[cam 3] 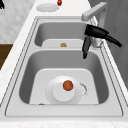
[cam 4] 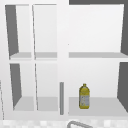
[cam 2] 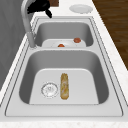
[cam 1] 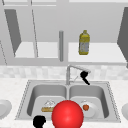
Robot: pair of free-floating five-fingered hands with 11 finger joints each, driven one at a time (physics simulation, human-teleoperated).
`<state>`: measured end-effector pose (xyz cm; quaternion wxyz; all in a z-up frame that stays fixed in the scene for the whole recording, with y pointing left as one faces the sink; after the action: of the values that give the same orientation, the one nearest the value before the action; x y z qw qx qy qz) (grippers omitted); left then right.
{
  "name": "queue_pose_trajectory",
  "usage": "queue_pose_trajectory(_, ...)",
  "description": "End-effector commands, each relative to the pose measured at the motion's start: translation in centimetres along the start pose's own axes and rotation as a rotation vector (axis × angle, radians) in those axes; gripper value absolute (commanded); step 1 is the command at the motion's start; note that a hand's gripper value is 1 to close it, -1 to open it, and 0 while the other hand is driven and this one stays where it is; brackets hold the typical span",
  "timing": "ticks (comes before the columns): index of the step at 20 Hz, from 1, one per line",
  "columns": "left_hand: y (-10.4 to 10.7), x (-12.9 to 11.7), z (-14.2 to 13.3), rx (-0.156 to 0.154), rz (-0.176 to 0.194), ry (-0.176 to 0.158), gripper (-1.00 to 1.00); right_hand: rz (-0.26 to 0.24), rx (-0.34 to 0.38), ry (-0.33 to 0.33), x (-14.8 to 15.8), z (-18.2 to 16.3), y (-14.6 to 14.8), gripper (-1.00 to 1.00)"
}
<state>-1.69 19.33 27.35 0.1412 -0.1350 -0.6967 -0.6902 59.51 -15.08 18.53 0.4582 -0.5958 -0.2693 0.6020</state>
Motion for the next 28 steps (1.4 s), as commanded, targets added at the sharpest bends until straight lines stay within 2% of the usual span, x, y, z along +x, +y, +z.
queue_pose_trajectory(1,0.0,0.0,0.0,0.000,0.000,0.000,0.00,-0.102,0.038,-0.093,0.2,0.3,0.5,-1.00)
queue_pose_trajectory(12,0.0,0.0,0.0,0.000,0.000,0.000,0.00,-0.236,0.074,-0.258,0.2,1.5,1.5,-1.00)
queue_pose_trajectory(23,0.0,0.0,0.0,0.000,0.000,0.000,0.00,-0.387,0.035,-0.418,0.2,1.8,1.6,-1.00)
queue_pose_trajectory(28,0.0,0.0,0.0,0.000,0.000,0.000,0.00,-0.442,0.031,-0.462,-0.4,1.9,1.1,-1.00)
